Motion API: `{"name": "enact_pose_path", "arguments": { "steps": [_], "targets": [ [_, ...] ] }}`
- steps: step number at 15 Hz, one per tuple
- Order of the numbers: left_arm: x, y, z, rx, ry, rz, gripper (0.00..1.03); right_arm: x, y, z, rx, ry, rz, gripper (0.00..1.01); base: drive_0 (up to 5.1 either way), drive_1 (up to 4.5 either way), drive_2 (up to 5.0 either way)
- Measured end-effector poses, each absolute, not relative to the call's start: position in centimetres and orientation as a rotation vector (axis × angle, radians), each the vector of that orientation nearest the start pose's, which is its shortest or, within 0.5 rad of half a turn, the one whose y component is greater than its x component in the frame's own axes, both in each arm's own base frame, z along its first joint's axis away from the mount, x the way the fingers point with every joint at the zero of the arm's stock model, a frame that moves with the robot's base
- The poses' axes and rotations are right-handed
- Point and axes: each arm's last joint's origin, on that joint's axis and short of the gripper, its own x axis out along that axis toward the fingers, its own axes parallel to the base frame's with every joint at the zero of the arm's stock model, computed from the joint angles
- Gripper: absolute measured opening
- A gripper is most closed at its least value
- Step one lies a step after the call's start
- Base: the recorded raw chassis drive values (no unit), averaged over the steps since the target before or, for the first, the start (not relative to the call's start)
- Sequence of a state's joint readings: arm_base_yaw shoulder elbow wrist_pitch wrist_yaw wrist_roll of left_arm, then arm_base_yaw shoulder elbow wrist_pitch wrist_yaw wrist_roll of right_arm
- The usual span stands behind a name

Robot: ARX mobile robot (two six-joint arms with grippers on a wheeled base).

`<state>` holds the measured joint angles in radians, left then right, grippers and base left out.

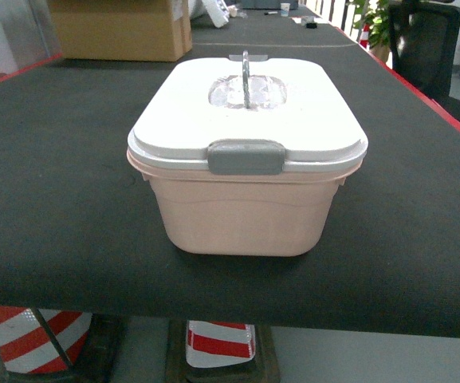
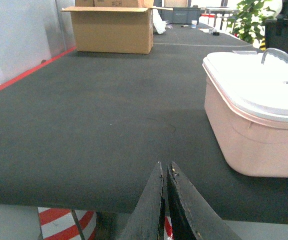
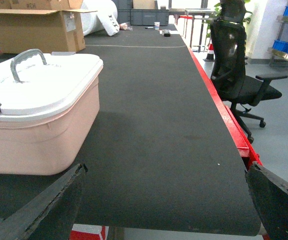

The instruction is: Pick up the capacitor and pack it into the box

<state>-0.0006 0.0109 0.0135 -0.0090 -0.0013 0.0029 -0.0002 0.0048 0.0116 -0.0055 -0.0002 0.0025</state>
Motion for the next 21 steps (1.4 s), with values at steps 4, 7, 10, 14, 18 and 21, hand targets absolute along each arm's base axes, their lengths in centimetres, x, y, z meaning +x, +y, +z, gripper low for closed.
{"name": "enact_pose_path", "arguments": {
  "steps": [4, 7, 10, 14, 18, 21],
  "targets": [
    [9.76, -0.01, 16.70, 0.003, 0.000, 0.000, 0.02, 9.73, 0.00, 16.66, 0.002, -0.001, 0.000, 0.98, 0.0, 0.00, 0.0],
    [9.76, -0.01, 16.69, 0.003, 0.001, -0.001, 0.02, 9.73, 0.00, 16.66, 0.002, -0.001, 0.000, 0.98, 0.0, 0.00, 0.0],
    [9.76, -0.01, 16.69, 0.001, 0.001, 0.000, 0.44, 9.73, 0.00, 16.66, 0.002, -0.002, 0.000, 0.98, 0.0, 0.00, 0.0],
    [9.76, -0.01, 16.69, 0.002, 0.001, -0.001, 0.98, 9.73, 0.00, 16.66, 0.002, -0.002, 0.000, 0.98, 0.0, 0.00, 0.0],
    [9.76, -0.01, 16.69, 0.001, 0.001, -0.001, 0.98, 9.73, 0.00, 16.66, 0.002, -0.002, 0.000, 0.98, 0.0, 0.00, 0.0],
    [9.76, -0.01, 16.69, 0.001, 0.001, 0.000, 0.98, 9.73, 0.00, 16.66, 0.002, -0.002, 0.000, 0.98, 0.0, 0.00, 0.0]
  ]
}}
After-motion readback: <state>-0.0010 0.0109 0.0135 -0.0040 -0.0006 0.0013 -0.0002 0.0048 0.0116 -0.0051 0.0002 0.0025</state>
